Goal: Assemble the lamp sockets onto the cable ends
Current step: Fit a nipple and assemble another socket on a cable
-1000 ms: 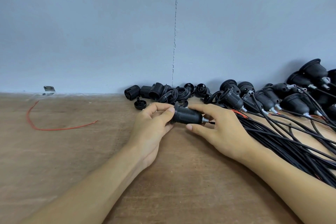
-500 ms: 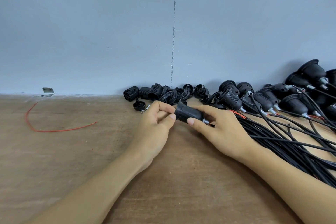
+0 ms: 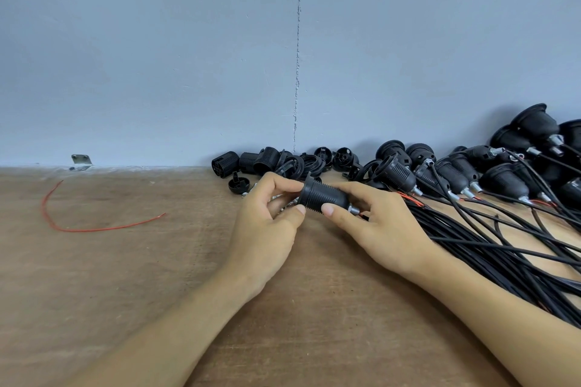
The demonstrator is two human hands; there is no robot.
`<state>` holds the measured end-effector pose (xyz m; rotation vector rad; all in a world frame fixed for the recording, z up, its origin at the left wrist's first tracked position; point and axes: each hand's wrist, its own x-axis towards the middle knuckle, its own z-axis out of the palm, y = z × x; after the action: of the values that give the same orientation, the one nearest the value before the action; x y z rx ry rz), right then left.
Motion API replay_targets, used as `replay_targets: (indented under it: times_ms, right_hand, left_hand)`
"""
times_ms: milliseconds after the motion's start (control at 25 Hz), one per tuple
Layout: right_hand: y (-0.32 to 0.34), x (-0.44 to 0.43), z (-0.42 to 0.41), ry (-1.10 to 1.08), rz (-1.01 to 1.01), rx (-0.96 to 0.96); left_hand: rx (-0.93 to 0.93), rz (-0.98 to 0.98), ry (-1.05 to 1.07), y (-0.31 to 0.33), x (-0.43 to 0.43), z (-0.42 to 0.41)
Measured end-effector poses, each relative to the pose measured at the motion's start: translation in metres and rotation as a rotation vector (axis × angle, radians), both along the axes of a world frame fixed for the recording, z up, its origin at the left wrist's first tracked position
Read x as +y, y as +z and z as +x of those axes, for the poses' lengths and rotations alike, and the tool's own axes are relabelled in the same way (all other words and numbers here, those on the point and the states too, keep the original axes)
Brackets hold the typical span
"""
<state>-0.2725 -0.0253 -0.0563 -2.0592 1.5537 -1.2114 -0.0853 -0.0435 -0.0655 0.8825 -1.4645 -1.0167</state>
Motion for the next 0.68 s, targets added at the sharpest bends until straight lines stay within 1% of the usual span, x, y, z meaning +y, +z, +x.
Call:
replay_targets:
  times_ms: [160,440,560,680]
  right_hand:
    - [0.0001,0.0006,-0.0001,0.012,-0.028,-0.007]
    - [-0.0003,0.0002,0.0004,0.032,-0.044,0.105]
    - [-0.0010,-0.0003,0.0008,0.027,-0.039,0.124]
    - [-0.0019,-0.0026,-0.0019,-0.026,-0.034,0.092]
  left_hand:
    - [0.036,0.056,-0.007,0.0049,0.0023,-0.0013]
    - [0.111,0.152,0.027,0.0081,0.0020,-0.0016]
    - [0.112,0.119,-0.007,0.0057,0.0001,-0.0009]
    - [0.102,0.070,-0.016,0.0069,0.0001,-0.0002]
